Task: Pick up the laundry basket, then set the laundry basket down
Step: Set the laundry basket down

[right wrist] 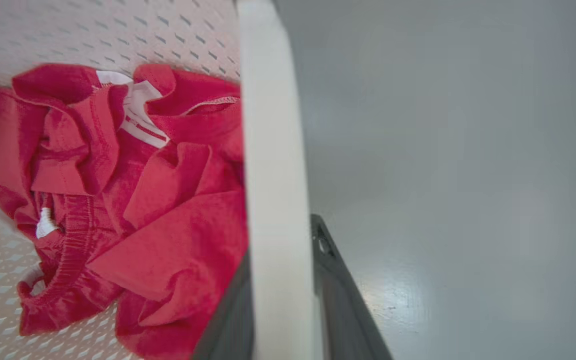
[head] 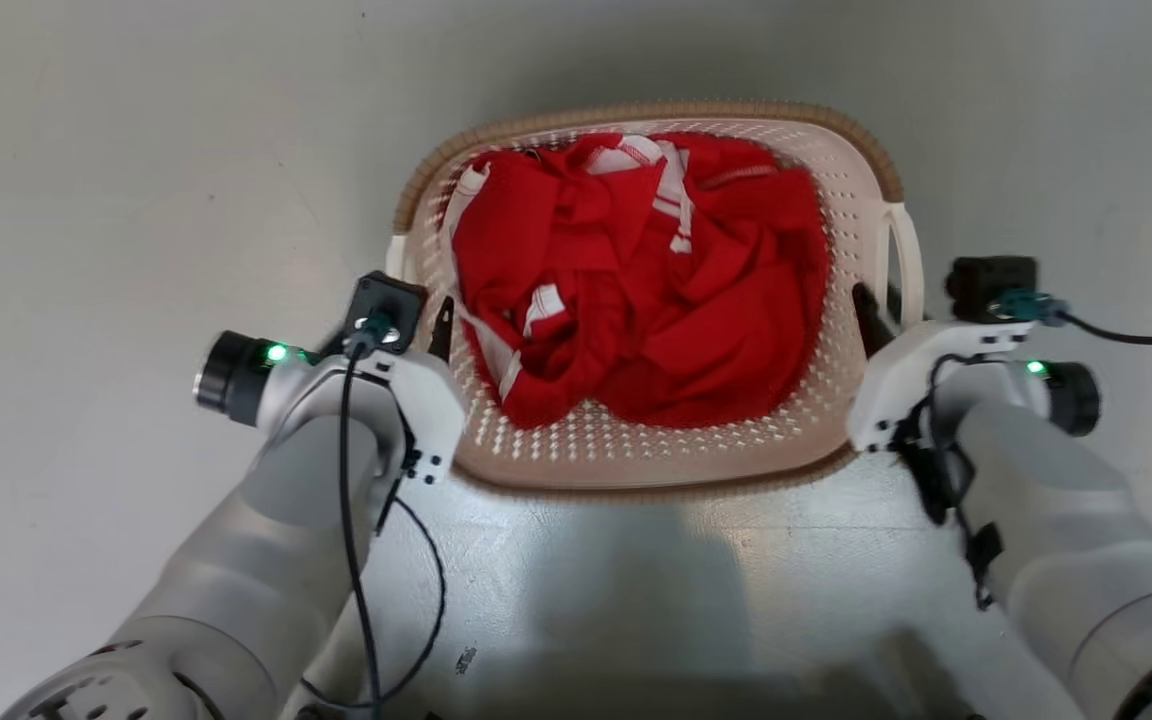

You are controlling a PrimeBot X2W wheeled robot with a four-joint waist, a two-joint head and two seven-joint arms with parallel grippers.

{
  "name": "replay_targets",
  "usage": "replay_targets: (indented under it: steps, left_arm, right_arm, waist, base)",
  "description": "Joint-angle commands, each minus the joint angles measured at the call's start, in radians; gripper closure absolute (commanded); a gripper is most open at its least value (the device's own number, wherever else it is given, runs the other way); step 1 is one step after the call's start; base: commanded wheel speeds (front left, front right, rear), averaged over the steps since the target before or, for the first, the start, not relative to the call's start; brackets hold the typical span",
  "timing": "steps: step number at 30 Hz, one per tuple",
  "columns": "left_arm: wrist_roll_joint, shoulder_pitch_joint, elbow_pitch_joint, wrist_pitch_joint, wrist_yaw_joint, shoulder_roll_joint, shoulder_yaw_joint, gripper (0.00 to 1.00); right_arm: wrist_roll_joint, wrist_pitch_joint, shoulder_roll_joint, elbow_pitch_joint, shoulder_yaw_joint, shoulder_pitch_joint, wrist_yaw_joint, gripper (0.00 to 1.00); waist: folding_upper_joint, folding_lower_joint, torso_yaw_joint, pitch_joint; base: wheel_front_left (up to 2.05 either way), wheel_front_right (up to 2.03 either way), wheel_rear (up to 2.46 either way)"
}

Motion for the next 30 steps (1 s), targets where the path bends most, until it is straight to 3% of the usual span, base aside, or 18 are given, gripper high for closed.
replay_targets:
  steps: [1,30]
  left_arm:
    - [0.009,0.002,0.004,-0.014,0.001,0.035,0.001,0.0]
    - [-0.03,0.024,-0.032,-0.022,-0.005,0.035,-0.005,0.0]
  right_arm:
    - [-0.01,-0.012,-0.011,0.009,0.008,0.029,0.002,0.0]
    - [0.041,-0.002,-0.011,-0.001,0.079,0.037,0.002,0.0]
  waist:
    - [0.0,0.0,0.001,0.0]
    - [0.0,0.0,0.014,-0.044]
  base:
    - [0.0,0.0,0.0]
    - [0.0,0.0,0.0]
